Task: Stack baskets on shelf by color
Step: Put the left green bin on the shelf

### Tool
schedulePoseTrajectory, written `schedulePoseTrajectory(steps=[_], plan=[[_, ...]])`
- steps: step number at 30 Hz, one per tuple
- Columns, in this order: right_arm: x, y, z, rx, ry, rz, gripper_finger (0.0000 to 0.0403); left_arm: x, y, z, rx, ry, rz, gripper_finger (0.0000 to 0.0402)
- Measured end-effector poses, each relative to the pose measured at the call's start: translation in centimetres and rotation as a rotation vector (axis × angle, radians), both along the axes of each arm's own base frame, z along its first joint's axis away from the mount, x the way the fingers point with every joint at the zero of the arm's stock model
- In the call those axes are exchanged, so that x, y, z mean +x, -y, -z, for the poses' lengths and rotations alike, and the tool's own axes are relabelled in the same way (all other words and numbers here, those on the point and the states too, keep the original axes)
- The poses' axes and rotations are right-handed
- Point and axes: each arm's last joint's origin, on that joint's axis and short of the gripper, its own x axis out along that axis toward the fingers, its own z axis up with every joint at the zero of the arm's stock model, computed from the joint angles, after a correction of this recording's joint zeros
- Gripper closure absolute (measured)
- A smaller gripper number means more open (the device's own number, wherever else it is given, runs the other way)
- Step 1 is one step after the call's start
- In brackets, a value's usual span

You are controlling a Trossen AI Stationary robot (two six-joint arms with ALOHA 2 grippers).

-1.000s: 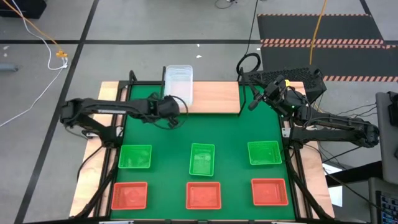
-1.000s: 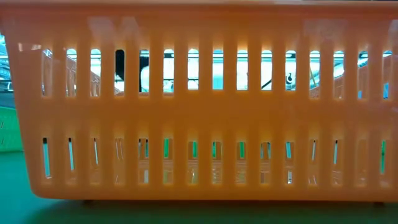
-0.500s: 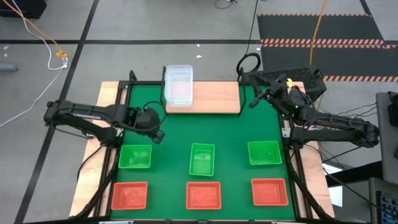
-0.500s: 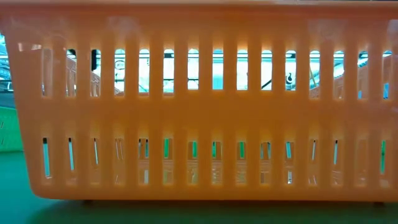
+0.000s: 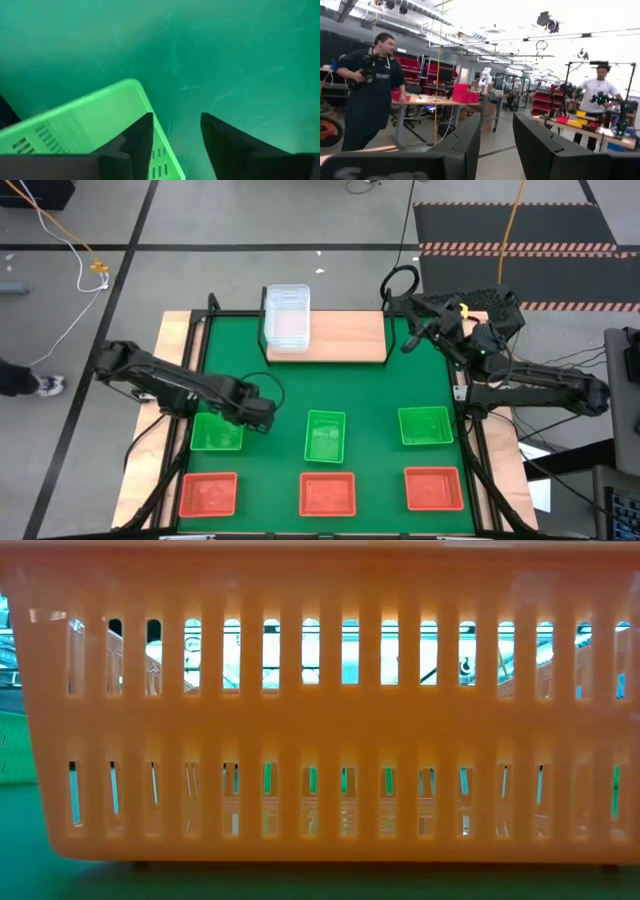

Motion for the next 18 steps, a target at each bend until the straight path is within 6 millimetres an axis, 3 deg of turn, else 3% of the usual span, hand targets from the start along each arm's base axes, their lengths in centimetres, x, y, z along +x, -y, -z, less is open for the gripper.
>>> schedulePoseTrajectory(steps=[5,10,14,18], plan=[[0.5,0.2,-0.1,-0.031,0.017,0.009,0.0291,0.3,0.5,1.1,-0.017,-0.069,-0.013,0.0195],[1.2,0.4,0.1,-0.054,0.015,0.018,0.0291,-0.1,0.8,1.5,0.014,-0.155,-0.046,0.019],[1.6,0.5,0.3,-0.071,0.003,0.026,0.0291,-0.2,1.0,2.3,0.02,-0.166,-0.038,0.0217],[1.7,0.6,0.3,-0.076,-0.001,0.029,0.0291,-0.3,0.6,3.4,0.013,-0.147,-0.013,0.0276]])
